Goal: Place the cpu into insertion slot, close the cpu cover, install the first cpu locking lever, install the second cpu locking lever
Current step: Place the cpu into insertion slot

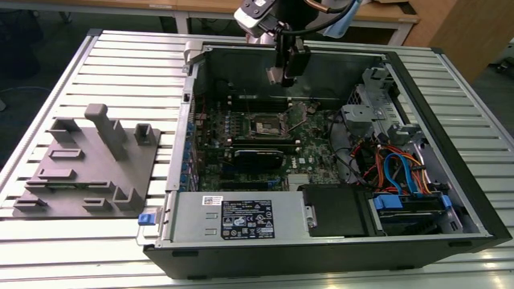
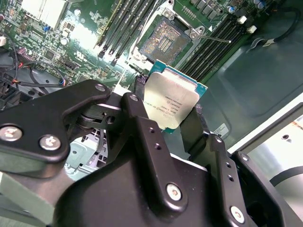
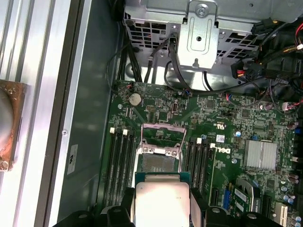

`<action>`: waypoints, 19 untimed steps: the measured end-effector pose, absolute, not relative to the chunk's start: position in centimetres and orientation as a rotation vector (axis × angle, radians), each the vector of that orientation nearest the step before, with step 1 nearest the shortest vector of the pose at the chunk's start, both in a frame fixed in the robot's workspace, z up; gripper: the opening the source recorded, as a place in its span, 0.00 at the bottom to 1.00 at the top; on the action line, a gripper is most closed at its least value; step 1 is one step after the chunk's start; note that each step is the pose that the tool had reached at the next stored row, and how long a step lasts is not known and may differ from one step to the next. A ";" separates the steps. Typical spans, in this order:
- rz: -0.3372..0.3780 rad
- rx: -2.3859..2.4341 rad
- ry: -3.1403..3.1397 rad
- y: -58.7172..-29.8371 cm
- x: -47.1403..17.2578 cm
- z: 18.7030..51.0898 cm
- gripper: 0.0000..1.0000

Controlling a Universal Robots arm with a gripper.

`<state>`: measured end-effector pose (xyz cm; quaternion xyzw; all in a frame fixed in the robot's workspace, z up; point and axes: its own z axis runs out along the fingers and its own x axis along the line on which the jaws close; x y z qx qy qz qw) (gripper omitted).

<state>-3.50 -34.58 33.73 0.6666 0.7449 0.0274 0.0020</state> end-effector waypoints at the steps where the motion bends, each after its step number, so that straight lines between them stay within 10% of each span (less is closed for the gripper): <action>1: 0.086 2.093 2.336 -34.6 -3.5 33.7 0.54; 19: 0.076 2.142 2.300 -34.2 -3.6 31.6 0.54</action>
